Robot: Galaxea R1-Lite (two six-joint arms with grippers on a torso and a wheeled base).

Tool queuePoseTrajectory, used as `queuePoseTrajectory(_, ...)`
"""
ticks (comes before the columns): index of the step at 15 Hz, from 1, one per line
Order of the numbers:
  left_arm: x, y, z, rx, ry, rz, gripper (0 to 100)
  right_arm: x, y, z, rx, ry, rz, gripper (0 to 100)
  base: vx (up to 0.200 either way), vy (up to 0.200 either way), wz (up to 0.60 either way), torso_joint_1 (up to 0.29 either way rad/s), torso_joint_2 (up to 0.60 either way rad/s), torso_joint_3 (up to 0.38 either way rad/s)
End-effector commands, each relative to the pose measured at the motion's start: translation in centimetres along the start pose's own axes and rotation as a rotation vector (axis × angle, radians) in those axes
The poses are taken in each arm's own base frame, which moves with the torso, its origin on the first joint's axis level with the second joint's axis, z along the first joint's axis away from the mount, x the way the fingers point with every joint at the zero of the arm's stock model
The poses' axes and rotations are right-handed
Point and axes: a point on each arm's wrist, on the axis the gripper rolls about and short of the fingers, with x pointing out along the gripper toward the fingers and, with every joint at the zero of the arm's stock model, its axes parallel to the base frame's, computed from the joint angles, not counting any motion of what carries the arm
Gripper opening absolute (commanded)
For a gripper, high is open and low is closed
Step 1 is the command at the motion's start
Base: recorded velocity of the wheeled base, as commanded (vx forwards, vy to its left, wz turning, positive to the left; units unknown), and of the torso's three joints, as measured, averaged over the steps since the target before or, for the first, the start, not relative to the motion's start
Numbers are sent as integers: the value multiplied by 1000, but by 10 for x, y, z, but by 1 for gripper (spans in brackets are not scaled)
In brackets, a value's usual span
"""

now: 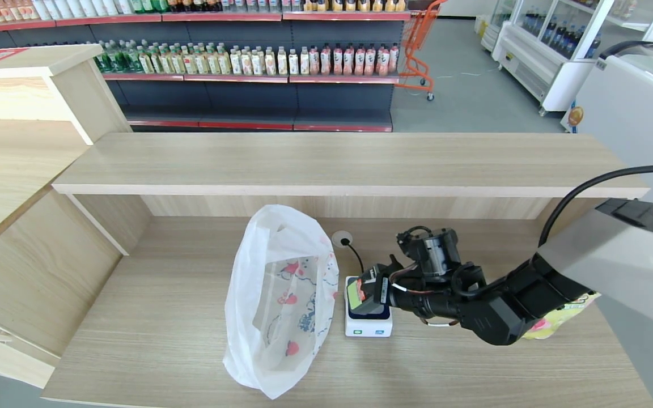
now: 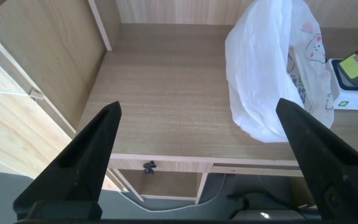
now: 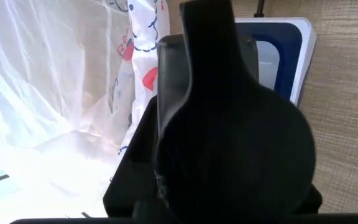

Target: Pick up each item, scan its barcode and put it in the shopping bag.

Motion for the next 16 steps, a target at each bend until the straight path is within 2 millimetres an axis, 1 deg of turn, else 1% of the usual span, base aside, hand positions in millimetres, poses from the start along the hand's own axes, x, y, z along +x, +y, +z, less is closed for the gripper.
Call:
queuePoseTrajectory(1, 0, 0, 0, 0, 1, 1, 100, -3, 2, 2, 1, -6, 4, 0, 0, 0, 0, 0, 0, 0)
queuePoseTrajectory(3, 0, 0, 0, 0, 1, 1, 100, -29, 18, 24, 9, -84, 52, 0, 0, 0, 0, 0, 0, 0)
queuePoseTrajectory(4, 0, 0, 0, 2, 1, 1, 100, -58, 30, 38, 7, -151, 89, 0, 0, 0, 0, 0, 0, 0)
queuePoseTrajectory(5, 0, 0, 0, 0, 1, 1, 100, -89, 38, 47, -45, -205, 111, 0, 0, 0, 0, 0, 0, 0)
queuePoseTrajectory(6, 0, 0, 0, 0, 1, 1, 100, -112, 41, 48, -156, -241, 114, 0, 0, 0, 0, 0, 0, 0)
queuePoseTrajectory(7, 0, 0, 0, 0, 0, 1, 100, -125, 41, 45, -233, -255, 108, 0, 0, 0, 0, 0, 0, 0)
queuePoseTrajectory(8, 0, 0, 0, 0, 1, 1, 100, -144, 39, 37, -304, -262, 95, 0, 0, 0, 0, 0, 0, 0)
queuePoseTrajectory(10, 0, 0, 0, 0, 1, 1, 100, -163, 31, 19, -351, -235, 77, 0, 0, 0, 0, 0, 0, 0)
queuePoseTrajectory(11, 0, 0, 0, 0, 0, 1, 100, -170, 28, 12, -349, -224, 77, 0, 0, 0, 0, 0, 0, 0)
queuePoseTrajectory(13, 0, 0, 0, 0, 1, 1, 100, -175, 27, 7, -323, -219, 84, 0, 0, 0, 0, 0, 0, 0)
queuePoseTrajectory(16, 0, 0, 0, 3, 0, 1, 100, -176, 29, 8, -235, -220, 100, 0, 0, 0, 0, 0, 0, 0)
